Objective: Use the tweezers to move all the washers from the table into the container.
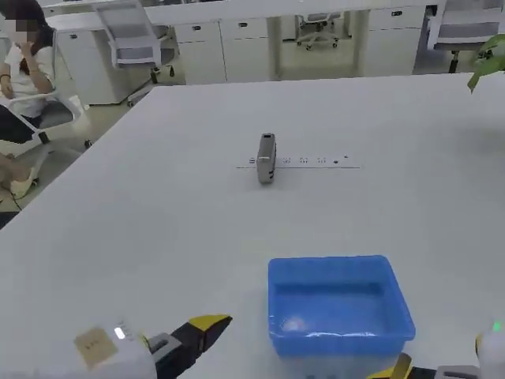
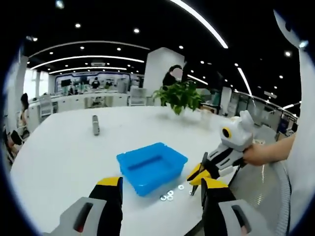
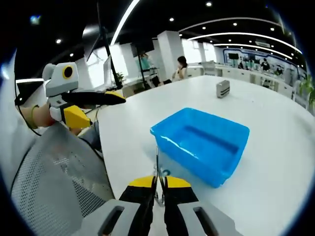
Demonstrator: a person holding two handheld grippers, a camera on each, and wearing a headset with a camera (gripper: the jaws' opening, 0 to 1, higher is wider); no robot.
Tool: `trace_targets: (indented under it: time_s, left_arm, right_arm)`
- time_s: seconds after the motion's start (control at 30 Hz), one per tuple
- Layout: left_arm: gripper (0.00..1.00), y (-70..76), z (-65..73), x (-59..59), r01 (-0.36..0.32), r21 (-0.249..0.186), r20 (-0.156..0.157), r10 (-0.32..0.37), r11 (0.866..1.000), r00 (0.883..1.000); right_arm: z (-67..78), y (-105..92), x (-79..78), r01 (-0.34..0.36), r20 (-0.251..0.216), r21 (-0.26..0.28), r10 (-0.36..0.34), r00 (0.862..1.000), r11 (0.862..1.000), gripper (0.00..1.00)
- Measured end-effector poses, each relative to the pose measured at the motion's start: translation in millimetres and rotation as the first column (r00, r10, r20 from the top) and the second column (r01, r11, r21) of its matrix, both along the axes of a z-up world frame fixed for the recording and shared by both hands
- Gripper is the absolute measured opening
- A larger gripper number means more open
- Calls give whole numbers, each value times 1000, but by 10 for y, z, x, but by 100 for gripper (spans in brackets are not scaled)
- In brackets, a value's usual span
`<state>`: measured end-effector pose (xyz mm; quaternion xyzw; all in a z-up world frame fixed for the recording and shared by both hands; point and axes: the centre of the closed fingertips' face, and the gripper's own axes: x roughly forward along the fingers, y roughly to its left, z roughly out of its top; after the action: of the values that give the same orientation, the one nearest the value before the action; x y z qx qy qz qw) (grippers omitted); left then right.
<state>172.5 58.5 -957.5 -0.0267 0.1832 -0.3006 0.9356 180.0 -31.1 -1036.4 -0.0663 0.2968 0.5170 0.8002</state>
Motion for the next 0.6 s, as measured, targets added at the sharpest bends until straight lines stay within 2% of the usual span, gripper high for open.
trace_targets:
  time_s: [0.03,0.07,0.1,0.17,0.2,0.27,0.3,0.33,0.4,0.43,0.47,0.53,0.6]
  left_arm:
    - [66,-19,18,1,-7,-28,9,7,1000,1000]
    - [68,-47,46,19,-13,-63,28,15,998,1000]
    - [69,-38,29,25,-15,-50,23,17,999,1000]
    - [70,8,17,73,-24,10,51,24,1000,998]
    - [70,30,18,78,-36,9,54,36,999,998]
    - [73,50,7,72,-54,-32,38,56,998,998]
    - [73,61,3,72,-66,-53,24,67,996,997]
    - [73,73,11,83,-69,-53,26,71,996,997]
    - [73,100,69,99,-85,-56,58,88,995,994]
    - [72,121,102,101,-97,-54,81,101,994,992]
    - [72,135,109,104,-103,-49,89,107,994,990]
    - [73,157,119,110,-112,-47,94,116,993,989]
    - [72,174,113,112,-119,-49,91,123,992,988]
  right_arm:
    - [-1,12,-3,-6,17,-8,6,1000,1000,3]
    - [-4,12,9,-19,56,-37,21,998,999,3]
    - [-3,27,-4,-28,62,-44,31,998,999,3]
    - [-4,70,-34,-36,58,-37,38,998,999,2]
    - [-8,85,-45,-44,57,-37,47,997,998,2]
    - [-10,82,-43,-57,79,-60,61,995,997,2]
    - [-11,83,-46,-56,76,-59,60,995,997,2]
    - [-13,80,-45,-55,75,-58,59,995,997,2]
    - [-11,63,-38,-46,68,-57,50,996,997,2]
    - [-7,54,-35,-27,39,-32,28,999,999,2]
    - [-1,55,-41,-20,19,-15,20,1000,1000,2]
    - [6,17,-21,-9,15,-16,9,1000,1000,2]
    - [79,35,-20,-3,12,26,2,1000,1000,2]
